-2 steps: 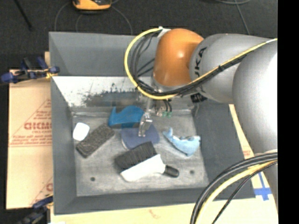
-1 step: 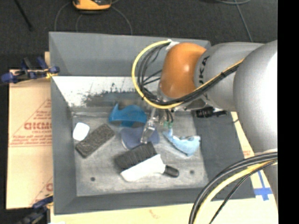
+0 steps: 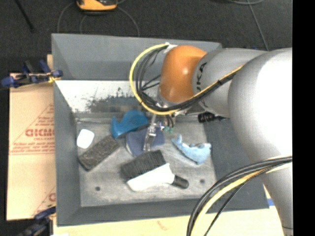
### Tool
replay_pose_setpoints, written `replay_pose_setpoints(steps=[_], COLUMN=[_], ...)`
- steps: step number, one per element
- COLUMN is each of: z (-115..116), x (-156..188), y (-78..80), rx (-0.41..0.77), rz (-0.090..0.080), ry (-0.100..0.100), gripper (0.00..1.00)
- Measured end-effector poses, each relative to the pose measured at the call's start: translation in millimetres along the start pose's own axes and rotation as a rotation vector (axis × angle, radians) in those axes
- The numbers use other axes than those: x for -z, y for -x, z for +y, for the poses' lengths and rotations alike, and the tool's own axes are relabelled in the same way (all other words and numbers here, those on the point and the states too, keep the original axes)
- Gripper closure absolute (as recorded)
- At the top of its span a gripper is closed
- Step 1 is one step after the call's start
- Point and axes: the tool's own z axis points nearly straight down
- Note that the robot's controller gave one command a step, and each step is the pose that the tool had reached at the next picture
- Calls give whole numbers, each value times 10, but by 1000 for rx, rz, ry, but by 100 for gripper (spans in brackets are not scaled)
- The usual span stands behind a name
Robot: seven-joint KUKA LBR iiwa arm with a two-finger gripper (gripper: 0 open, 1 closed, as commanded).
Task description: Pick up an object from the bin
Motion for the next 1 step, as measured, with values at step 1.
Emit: replay_pose_setpoints(steps=[1], z=[102], x=[-63], y=[-67], rx=[-166], rz=[11], ry=[3], gripper=[100])
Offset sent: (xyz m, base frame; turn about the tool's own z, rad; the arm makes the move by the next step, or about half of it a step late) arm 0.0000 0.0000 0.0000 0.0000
